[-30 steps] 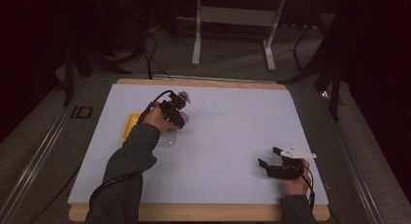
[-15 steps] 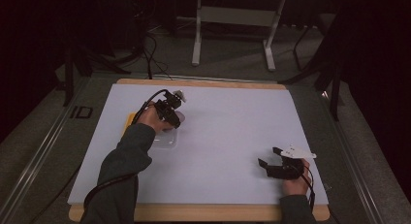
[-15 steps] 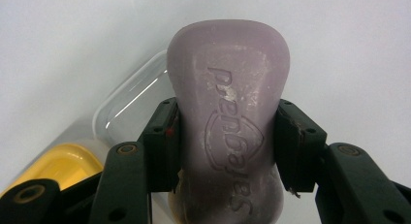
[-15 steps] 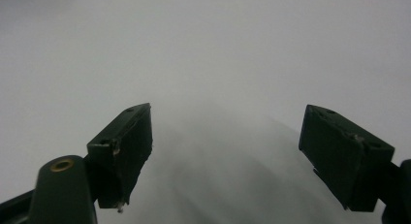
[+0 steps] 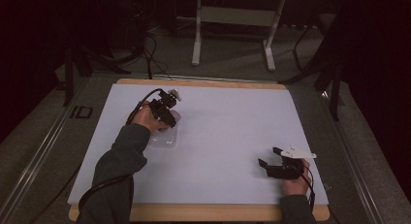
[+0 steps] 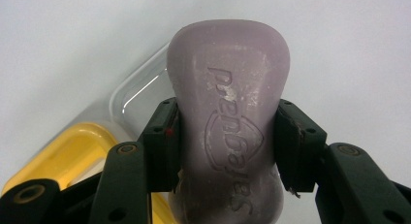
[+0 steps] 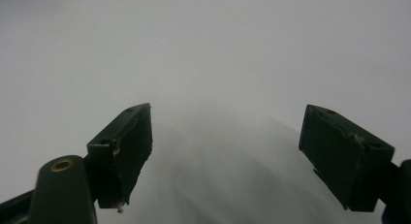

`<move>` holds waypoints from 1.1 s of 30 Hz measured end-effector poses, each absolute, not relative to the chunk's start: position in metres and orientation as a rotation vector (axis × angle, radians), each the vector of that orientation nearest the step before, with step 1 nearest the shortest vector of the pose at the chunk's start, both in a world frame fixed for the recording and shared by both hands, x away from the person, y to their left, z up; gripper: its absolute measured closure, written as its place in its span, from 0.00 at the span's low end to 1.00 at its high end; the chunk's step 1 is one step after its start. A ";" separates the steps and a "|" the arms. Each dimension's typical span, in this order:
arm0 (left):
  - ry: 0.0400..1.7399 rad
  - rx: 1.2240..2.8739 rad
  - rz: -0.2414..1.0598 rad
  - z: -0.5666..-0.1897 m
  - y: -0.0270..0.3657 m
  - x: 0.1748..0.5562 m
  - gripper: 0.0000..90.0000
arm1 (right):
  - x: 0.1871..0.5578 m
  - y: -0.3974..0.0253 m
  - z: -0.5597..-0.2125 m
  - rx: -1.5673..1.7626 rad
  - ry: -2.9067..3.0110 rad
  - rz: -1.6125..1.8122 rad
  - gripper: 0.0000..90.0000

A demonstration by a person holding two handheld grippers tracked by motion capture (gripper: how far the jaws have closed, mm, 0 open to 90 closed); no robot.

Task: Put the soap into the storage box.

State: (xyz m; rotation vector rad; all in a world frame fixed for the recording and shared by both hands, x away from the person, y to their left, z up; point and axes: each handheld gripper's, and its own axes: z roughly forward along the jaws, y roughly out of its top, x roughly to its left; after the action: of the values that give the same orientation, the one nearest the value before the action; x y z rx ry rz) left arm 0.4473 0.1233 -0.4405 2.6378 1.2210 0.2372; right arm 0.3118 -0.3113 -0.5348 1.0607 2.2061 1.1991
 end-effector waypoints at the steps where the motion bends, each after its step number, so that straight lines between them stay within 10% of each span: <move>1: 1.222 2.640 0.235 -0.440 0.124 0.447 0.56 | 0.312 -0.311 -0.535 1.061 2.206 1.199 0.21; 33: 1.280 2.587 0.237 -0.434 0.150 0.433 0.56 | 0.312 -0.312 -0.535 1.060 2.202 1.201 0.21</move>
State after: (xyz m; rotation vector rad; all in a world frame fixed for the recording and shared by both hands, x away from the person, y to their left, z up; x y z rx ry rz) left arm 0.4326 0.1505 -0.4343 2.5867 1.2796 0.2369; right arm 0.3116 -0.3115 -0.5347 1.0603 2.2019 1.2009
